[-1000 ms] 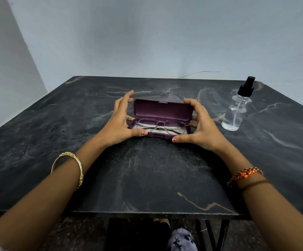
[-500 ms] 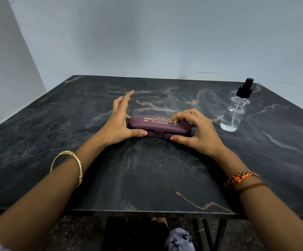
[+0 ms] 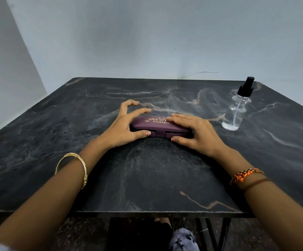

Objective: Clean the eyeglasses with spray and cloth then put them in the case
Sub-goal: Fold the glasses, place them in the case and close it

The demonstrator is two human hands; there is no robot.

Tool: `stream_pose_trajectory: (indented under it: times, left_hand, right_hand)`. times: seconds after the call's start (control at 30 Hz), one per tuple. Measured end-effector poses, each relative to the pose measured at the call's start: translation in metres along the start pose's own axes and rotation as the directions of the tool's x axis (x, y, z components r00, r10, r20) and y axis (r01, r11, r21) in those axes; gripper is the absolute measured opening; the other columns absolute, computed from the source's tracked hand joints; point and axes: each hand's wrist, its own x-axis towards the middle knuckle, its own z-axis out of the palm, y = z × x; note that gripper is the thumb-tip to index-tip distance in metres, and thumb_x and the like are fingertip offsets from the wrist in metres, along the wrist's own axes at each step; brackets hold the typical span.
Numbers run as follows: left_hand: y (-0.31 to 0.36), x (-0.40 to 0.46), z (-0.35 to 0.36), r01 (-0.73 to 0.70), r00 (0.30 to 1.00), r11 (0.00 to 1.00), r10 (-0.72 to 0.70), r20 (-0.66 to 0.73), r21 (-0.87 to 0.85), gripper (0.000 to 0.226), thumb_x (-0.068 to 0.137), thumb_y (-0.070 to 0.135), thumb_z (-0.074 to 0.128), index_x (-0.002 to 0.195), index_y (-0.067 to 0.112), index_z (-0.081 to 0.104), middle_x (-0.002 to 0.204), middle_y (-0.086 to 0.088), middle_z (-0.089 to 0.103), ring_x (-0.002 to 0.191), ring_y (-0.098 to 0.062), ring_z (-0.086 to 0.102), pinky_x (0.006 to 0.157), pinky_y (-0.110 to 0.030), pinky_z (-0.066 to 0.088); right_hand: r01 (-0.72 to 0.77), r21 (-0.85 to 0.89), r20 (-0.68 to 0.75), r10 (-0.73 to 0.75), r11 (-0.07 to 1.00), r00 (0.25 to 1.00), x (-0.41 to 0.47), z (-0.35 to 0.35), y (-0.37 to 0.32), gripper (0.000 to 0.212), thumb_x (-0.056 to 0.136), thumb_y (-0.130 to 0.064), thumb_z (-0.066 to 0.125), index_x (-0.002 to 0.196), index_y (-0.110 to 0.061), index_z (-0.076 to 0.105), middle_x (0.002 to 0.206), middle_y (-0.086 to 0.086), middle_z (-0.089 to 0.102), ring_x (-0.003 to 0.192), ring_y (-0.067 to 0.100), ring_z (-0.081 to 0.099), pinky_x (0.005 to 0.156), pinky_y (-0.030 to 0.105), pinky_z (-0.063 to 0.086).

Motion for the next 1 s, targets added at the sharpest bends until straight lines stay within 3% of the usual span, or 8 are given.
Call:
stream_pose_trajectory:
  times: [0.13, 0.23, 0.43, 0.73, 0.83, 1.0]
  left_hand:
    - [-0.0011, 0.0011, 0.0033, -0.040, 0.997, 0.998, 0.035, 0.075, 0.055, 0.055, 0.079, 0.024, 0.065, 0.128, 0.031, 0.041, 0.135, 0.003, 0.034, 0.124, -0.009, 0.031, 0.101, -0.022, 0.025]
    - [-0.0019, 0.0016, 0.0035, -0.065, 0.994, 0.992, 0.055, 0.094, 0.107, 0.059, 0.079, 0.024, 0.065, 0.131, 0.029, 0.037, 0.136, 0.000, 0.039, 0.125, -0.011, 0.035, 0.104, -0.025, 0.024]
    - [-0.0031, 0.0001, 0.0045, -0.099, 0.990, 0.973, 0.074, 0.120, 0.210, 0.058, 0.083, 0.023, 0.060, 0.134, 0.025, 0.033, 0.130, -0.006, 0.042, 0.119, -0.021, 0.039, 0.104, -0.037, 0.031]
    - [-0.0023, 0.0006, 0.0050, -0.153, 0.986, 0.914, 0.119, 0.114, 0.376, 0.057, 0.086, 0.025, 0.054, 0.137, 0.023, 0.029, 0.134, -0.008, 0.041, 0.118, -0.023, 0.041, 0.096, -0.029, 0.029]
    - [-0.0023, 0.0007, 0.0063, -0.155, 0.987, 0.911, 0.123, 0.106, 0.381, 0.057, 0.086, 0.026, 0.054, 0.137, 0.023, 0.029, 0.134, -0.009, 0.041, 0.117, -0.023, 0.041, 0.094, -0.027, 0.029]
    - [-0.0009, 0.0012, 0.0055, -0.133, 0.989, 0.939, 0.106, 0.102, 0.318, 0.058, 0.084, 0.027, 0.057, 0.136, 0.024, 0.032, 0.131, -0.006, 0.043, 0.116, -0.021, 0.042, 0.099, -0.035, 0.035]
  right_hand:
    - [0.039, -0.116, 0.039, -0.034, 0.993, 0.999, -0.0010, 0.0027, 0.0039, 0.056, 0.081, -0.031, 0.065, 0.133, -0.030, 0.043, 0.142, -0.003, 0.044, 0.131, 0.015, 0.040, 0.107, 0.025, 0.026]
    - [0.031, -0.106, 0.054, -0.025, 0.994, 0.998, -0.0011, 0.0025, 0.0051, 0.056, 0.082, -0.032, 0.063, 0.134, -0.030, 0.041, 0.143, -0.004, 0.041, 0.133, 0.016, 0.037, 0.111, 0.035, 0.031]
    - [0.047, -0.122, 0.080, -0.037, 0.991, 0.996, -0.0014, 0.0006, 0.0038, 0.054, 0.084, -0.032, 0.060, 0.134, -0.028, 0.040, 0.144, -0.002, 0.039, 0.135, 0.017, 0.034, 0.111, 0.038, 0.031]
    - [0.093, -0.245, 0.161, -0.054, 0.965, 0.985, 0.0003, -0.0021, 0.0058, 0.052, 0.089, -0.035, 0.049, 0.138, -0.027, 0.034, 0.148, -0.001, 0.032, 0.137, 0.024, 0.030, 0.109, 0.042, 0.034]
    - [0.088, -0.218, 0.145, -0.056, 0.972, 0.988, -0.0001, -0.0022, 0.0063, 0.051, 0.089, -0.034, 0.050, 0.137, -0.027, 0.035, 0.147, -0.001, 0.034, 0.137, 0.023, 0.030, 0.109, 0.042, 0.034]
    - [0.065, -0.165, 0.094, -0.050, 0.984, 0.994, -0.0001, -0.0024, 0.0062, 0.050, 0.087, -0.034, 0.056, 0.135, -0.029, 0.040, 0.145, -0.003, 0.040, 0.134, 0.018, 0.036, 0.108, 0.040, 0.035]
